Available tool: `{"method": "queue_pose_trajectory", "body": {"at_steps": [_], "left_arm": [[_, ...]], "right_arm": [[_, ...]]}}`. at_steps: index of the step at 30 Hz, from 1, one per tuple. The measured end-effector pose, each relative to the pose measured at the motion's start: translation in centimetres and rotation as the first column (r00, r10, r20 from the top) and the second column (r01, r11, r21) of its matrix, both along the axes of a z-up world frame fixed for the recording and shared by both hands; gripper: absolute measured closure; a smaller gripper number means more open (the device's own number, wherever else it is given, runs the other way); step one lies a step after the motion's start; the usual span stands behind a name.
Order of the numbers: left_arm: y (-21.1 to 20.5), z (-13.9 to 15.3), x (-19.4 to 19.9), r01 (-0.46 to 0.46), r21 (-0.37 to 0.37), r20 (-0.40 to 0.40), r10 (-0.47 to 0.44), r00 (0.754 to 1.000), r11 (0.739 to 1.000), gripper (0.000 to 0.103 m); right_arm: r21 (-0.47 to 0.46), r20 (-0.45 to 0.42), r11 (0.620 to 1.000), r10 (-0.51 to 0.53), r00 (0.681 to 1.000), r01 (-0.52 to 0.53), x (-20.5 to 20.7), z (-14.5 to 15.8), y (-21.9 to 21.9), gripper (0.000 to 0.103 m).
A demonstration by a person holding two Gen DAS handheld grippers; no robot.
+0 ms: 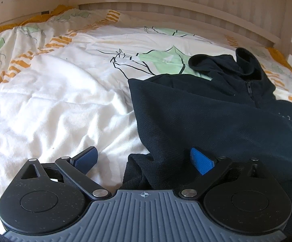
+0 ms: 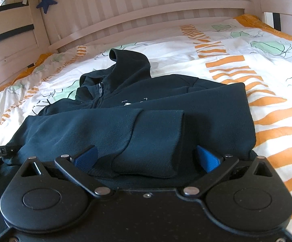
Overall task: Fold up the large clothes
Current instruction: 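Move both grippers toward the hood of the hoodie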
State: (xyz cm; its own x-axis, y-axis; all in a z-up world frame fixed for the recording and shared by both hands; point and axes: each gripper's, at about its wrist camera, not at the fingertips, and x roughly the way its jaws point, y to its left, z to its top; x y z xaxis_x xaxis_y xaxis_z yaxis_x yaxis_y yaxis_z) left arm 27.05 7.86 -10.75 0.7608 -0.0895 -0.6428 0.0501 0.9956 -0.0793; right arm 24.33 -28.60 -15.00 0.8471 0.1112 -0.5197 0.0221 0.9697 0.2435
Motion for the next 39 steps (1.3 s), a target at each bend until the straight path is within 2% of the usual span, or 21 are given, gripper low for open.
{"method": "queue_pose_trajectory", "body": {"at_steps": [4,7,11,15,22,26,29,31,34,36,39], "left_arm": [[0.3,0.5,-0.1,0.009,-0.024,-0.001,-0.009,1.000,1.000,0.000],[0.3,1.7,-0.8,0.014,-0.029,0.033,-0.013,0.999,0.999,0.000],[-0.2,4.0,-1.2,0.052,-0.019,0.083,-0.050,0.995,0.998,0.000],[-1.1,7.1,-1.0,0.110,-0.053,0.138,-0.102,0.985,0.992,0.000],[-4.5,12.1,0.5,0.215,-0.063,0.228,-0.195,0.954,0.975,0.000],[-6.5,13.6,1.6,0.231,-0.064,0.267,-0.206,0.941,0.971,0.001],[-7.7,13.8,2.5,0.200,-0.037,0.293,-0.181,0.939,0.979,0.001],[-9.0,13.3,3.9,0.181,0.022,0.276,-0.180,0.944,0.983,0.001],[-9.8,12.0,5.7,0.201,0.066,0.240,-0.211,0.947,0.977,0.001],[-9.9,10.7,6.9,0.202,0.072,0.197,-0.213,0.957,0.977,0.001],[-9.7,8.9,8.8,0.197,0.053,0.143,-0.203,0.969,0.979,0.001]], "right_arm": [[0.004,0.001,1.000,0.000,1.000,0.000,0.0,0.0,-0.1,0.001],[0.007,0.001,1.000,0.001,1.000,-0.001,-0.1,0.0,-0.1,0.001],[0.031,-0.009,0.999,0.010,1.000,-0.010,0.0,0.3,-0.5,0.001],[0.073,-0.008,0.997,-0.003,1.000,0.003,-0.5,1.7,-1.3,0.001],[-0.059,0.175,0.996,-0.060,0.983,0.072,-1.5,8.1,-1.1,0.001],[-0.125,0.294,0.986,-0.066,0.954,0.107,-1.2,11.4,-0.3,0.001],[-0.146,0.356,0.972,-0.123,0.926,0.186,-0.4,12.2,0.6,0.001],[-0.164,0.309,0.971,-0.114,0.944,0.172,1.5,12.2,1.1,0.001],[-0.119,0.205,0.989,-0.065,0.977,0.091,4.8,11.7,1.1,0.001],[-0.131,0.155,0.989,-0.050,0.987,0.071,6.9,11.0,1.6,0.001],[-0.202,0.112,0.978,-0.031,0.993,0.054,10.4,9.9,2.9,0.001]]}}
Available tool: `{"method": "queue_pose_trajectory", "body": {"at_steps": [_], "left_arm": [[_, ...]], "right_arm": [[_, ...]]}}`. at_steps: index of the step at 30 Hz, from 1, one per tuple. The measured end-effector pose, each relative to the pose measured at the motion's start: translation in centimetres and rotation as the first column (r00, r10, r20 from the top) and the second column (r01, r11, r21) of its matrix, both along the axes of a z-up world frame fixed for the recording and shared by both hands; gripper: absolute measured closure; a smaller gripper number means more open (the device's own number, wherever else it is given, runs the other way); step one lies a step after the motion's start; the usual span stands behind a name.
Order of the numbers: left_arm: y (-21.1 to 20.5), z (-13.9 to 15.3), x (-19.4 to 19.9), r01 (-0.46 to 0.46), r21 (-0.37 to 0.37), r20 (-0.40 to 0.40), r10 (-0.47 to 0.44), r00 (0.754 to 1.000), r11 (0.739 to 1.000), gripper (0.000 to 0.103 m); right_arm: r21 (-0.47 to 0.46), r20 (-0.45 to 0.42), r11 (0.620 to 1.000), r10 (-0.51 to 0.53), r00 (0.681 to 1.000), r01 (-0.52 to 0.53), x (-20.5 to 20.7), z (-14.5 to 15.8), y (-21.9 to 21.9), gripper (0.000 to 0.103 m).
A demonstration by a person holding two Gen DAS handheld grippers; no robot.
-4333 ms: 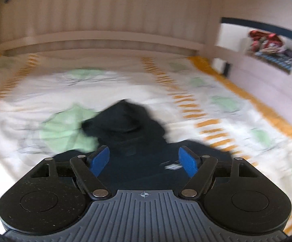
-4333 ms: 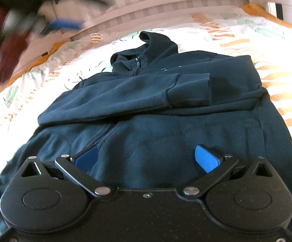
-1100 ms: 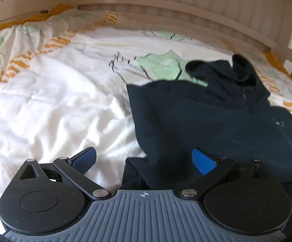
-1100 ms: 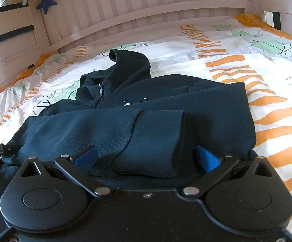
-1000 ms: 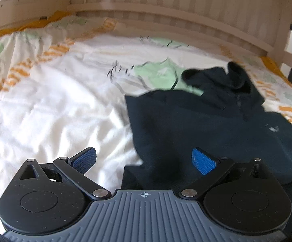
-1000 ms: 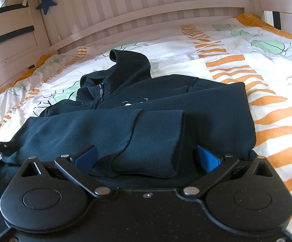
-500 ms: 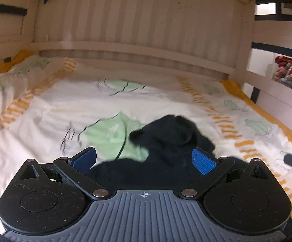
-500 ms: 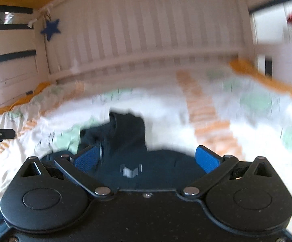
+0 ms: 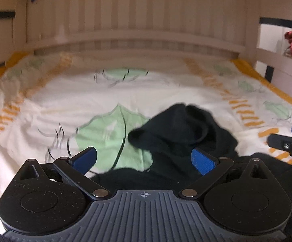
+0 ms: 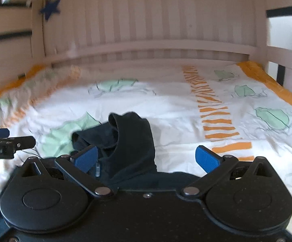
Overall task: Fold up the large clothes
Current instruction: 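Move both grippers toward the hood of the hoodie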
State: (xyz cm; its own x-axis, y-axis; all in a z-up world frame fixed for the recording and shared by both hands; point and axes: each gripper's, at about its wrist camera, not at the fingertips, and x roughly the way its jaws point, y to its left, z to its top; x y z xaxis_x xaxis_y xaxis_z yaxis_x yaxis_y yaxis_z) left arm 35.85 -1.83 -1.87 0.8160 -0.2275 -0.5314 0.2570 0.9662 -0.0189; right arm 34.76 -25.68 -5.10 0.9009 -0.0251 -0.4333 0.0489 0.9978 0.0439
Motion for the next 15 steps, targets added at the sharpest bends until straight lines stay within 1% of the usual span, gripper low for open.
{"method": "queue_pose_trajectory", "body": {"at_steps": [2,10,13,14,15], "left_arm": [[0.1,-1.1,1.3,-0.011,-0.003,-0.031,0.011,0.999,1.000,0.002],[0.5,-3.0,5.1,-0.029,0.041,-0.055,0.031,0.998,0.999,0.002],[0.5,-3.2,6.0,-0.021,0.051,-0.061,0.024,0.998,0.998,0.002],[0.5,-3.3,6.3,-0.018,0.052,-0.062,0.021,0.998,0.998,0.002],[0.5,-3.3,6.5,-0.014,0.054,-0.062,0.018,0.998,0.998,0.002]], "right_arm": [[-0.035,-0.030,0.999,0.002,1.000,-0.003,2.1,-0.8,0.9,0.001],[-0.141,-0.115,0.990,-0.011,0.993,-0.005,10.2,-2.9,3.5,0.001],[-0.165,-0.170,0.986,-0.029,0.985,0.000,12.4,-4.1,3.2,0.004],[-0.176,-0.180,0.984,-0.049,0.982,0.017,12.8,-4.4,2.6,0.007],[-0.187,-0.186,0.982,-0.078,0.980,0.042,13.0,-4.5,1.7,0.007]]}}
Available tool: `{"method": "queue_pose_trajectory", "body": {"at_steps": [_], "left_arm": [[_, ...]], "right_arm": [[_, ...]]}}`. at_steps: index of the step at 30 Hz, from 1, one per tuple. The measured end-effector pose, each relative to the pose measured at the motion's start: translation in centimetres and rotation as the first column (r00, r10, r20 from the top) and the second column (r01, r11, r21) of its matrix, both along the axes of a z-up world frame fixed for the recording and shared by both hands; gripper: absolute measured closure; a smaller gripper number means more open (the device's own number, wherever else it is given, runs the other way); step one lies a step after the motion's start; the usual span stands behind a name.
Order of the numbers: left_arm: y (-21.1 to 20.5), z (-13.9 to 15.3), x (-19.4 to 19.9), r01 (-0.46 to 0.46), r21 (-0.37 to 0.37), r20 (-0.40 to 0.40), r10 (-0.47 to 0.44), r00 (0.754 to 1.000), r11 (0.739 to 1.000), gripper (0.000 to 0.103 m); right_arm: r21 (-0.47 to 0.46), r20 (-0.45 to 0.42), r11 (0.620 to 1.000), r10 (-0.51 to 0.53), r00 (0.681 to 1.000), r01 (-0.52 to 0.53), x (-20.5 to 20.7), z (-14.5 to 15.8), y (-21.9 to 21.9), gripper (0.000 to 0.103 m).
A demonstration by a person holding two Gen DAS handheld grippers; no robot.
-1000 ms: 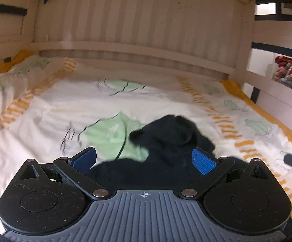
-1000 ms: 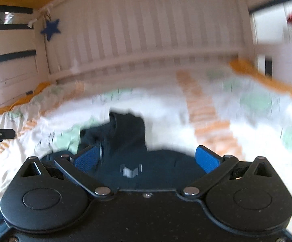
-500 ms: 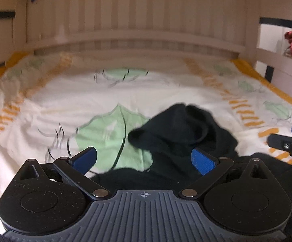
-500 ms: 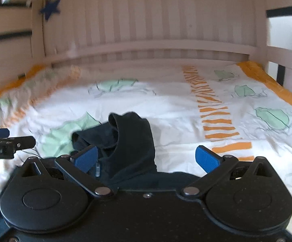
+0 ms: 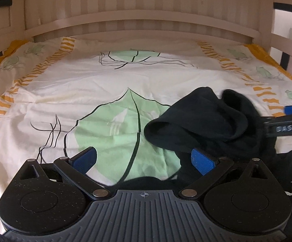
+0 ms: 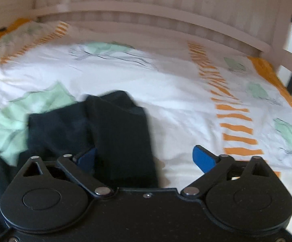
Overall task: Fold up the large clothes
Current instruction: 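Move both grippers toward the hood of the hoodie, then lower both open grippers onto the edge of the black hood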
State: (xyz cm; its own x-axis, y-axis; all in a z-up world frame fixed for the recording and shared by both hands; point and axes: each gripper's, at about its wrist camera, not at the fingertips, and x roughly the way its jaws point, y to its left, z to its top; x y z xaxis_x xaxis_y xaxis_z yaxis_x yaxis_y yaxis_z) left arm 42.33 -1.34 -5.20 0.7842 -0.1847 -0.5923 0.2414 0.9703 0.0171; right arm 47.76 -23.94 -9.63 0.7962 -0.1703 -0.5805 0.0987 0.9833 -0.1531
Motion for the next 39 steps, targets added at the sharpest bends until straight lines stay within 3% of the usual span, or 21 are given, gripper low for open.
{"method": "queue_pose_trajectory", "body": {"at_steps": [5,9,15,24,28,30,32,35,37,39], "left_arm": [[-0.7,-0.6,1.5,0.011,0.024,-0.011,-0.011,1.000,1.000,0.002],[-1.8,-1.2,2.8,0.035,0.052,-0.019,-0.034,0.999,0.998,0.002],[-3.2,-2.4,5.0,0.044,0.126,-0.022,-0.042,0.999,0.991,0.002],[-5.2,-2.7,8.8,0.051,0.181,-0.004,-0.051,0.999,0.982,0.001],[-5.4,-2.2,9.4,-0.025,0.197,0.045,0.016,0.999,0.980,0.006],[-4.7,-0.8,8.8,-0.118,0.173,0.127,0.096,0.987,0.978,0.012],[-3.4,0.7,7.8,-0.186,0.109,0.205,0.161,0.965,0.976,0.012],[-2.0,1.0,6.9,-0.197,0.058,0.227,0.179,0.957,0.979,0.012],[-1.7,-0.1,7.2,-0.168,0.093,0.184,0.148,0.972,0.981,0.011],[-2.0,-1.6,7.7,-0.155,0.164,0.147,0.132,0.980,0.974,0.011]], "right_arm": [[0.036,-0.025,0.987,-0.155,0.988,0.156,-1.1,-0.8,-5.2,0.007],[0.156,-0.063,0.970,-0.181,0.981,0.189,-1.8,-2.0,-7.7,0.007],[0.072,-0.031,0.992,-0.098,0.995,0.100,-0.7,-1.8,-5.6,0.006],[0.019,-0.011,0.996,-0.089,0.996,0.090,3.3,-1.3,-4.7,0.006],[-0.028,-0.027,0.996,-0.083,0.996,0.083,4.9,-1.2,-4.3,0.007],[-0.016,0.054,0.997,-0.073,0.996,0.074,4.5,0.2,-4.4,0.012],[0.055,0.202,0.998,-0.043,0.978,0.032,3.2,2.5,-5.4,0.010],[0.110,0.286,0.994,-0.013,0.958,-0.020,2.1,3.1,-6.7,0.005],[0.108,0.233,0.994,-0.017,0.972,-0.009,2.7,1.5,-7.6,0.005],[0.136,0.114,0.991,-0.034,0.993,0.018,4.1,-1.0,-9.0,0.005]]}}
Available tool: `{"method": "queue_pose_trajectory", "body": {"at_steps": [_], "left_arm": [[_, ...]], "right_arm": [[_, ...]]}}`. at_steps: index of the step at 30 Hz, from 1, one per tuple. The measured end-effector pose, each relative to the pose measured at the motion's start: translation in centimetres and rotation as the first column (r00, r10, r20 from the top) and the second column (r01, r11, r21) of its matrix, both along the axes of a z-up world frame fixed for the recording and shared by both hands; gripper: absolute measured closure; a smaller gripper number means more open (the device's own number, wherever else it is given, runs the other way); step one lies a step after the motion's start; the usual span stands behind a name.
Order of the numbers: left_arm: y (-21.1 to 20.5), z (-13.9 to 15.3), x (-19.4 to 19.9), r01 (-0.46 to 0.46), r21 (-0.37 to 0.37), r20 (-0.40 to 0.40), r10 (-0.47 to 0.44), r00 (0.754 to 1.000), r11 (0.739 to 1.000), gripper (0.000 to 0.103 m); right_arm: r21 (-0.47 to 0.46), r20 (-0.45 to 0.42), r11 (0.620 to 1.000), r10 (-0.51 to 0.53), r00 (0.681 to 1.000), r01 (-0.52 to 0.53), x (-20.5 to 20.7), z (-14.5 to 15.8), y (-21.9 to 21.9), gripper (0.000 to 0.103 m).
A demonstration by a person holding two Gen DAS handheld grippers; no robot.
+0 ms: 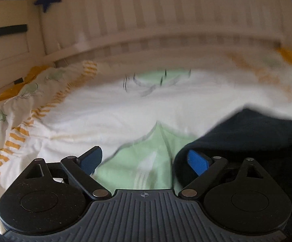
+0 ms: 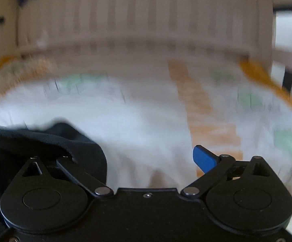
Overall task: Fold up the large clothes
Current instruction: 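Lower both open grippers onto the edge of the black hood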
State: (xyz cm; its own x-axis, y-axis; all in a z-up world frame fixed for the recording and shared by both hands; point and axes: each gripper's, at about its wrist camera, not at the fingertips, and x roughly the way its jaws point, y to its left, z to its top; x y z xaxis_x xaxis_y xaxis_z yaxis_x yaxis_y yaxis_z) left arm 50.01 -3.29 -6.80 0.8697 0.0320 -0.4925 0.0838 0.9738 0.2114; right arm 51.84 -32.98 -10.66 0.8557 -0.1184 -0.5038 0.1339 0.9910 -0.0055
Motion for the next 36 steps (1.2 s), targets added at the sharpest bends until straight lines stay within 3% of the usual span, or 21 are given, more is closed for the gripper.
{"method": "queue_pose_trajectory", "body": {"at_steps": [3,5,12,20,24,29,32,36], "left_arm": [[0.3,-1.8,0.9,0.017,0.044,-0.093,-0.013,0.996,0.999,0.011],[0.9,-2.3,1.1,0.027,0.028,-0.141,-0.023,0.990,0.999,0.011],[2.4,-0.7,-0.4,0.093,0.066,-0.130,-0.084,0.988,0.993,0.012],[3.9,4.8,-2.2,0.110,-0.123,-0.067,-0.119,0.991,0.986,0.011],[1.2,5.4,-2.1,0.141,-0.141,-0.044,-0.149,0.988,0.980,0.011],[-2.4,3.8,-1.8,0.175,-0.153,-0.052,-0.185,0.981,0.973,0.011],[-4.3,1.8,-1.1,0.184,-0.167,-0.100,-0.203,0.974,0.969,0.011],[-6.6,-2.2,0.6,0.181,-0.111,-0.261,-0.205,0.943,0.977,0.011]], "right_arm": [[0.004,-0.120,1.000,-0.010,0.993,0.011,0.8,-2.6,-1.0,0.005],[0.054,-0.123,0.999,0.002,0.992,0.005,0.5,-3.2,-1.7,0.004],[0.145,-0.156,0.989,0.022,0.987,0.001,0.0,-2.9,-3.6,0.001],[0.152,-0.145,0.981,0.141,0.979,-0.119,-1.9,-1.8,-3.9,0.001],[0.108,-0.136,0.987,0.135,0.982,-0.121,-1.8,-1.3,-3.3,0.001],[0.040,-0.036,0.993,0.112,0.993,-0.110,0.0,0.4,-2.3,0.001],[-0.005,-0.144,0.998,0.055,0.988,-0.056,1.4,-1.3,-1.9,0.001],[-0.012,-0.191,0.996,0.081,0.978,-0.085,0.3,-3.1,-1.7,0.001]]}}
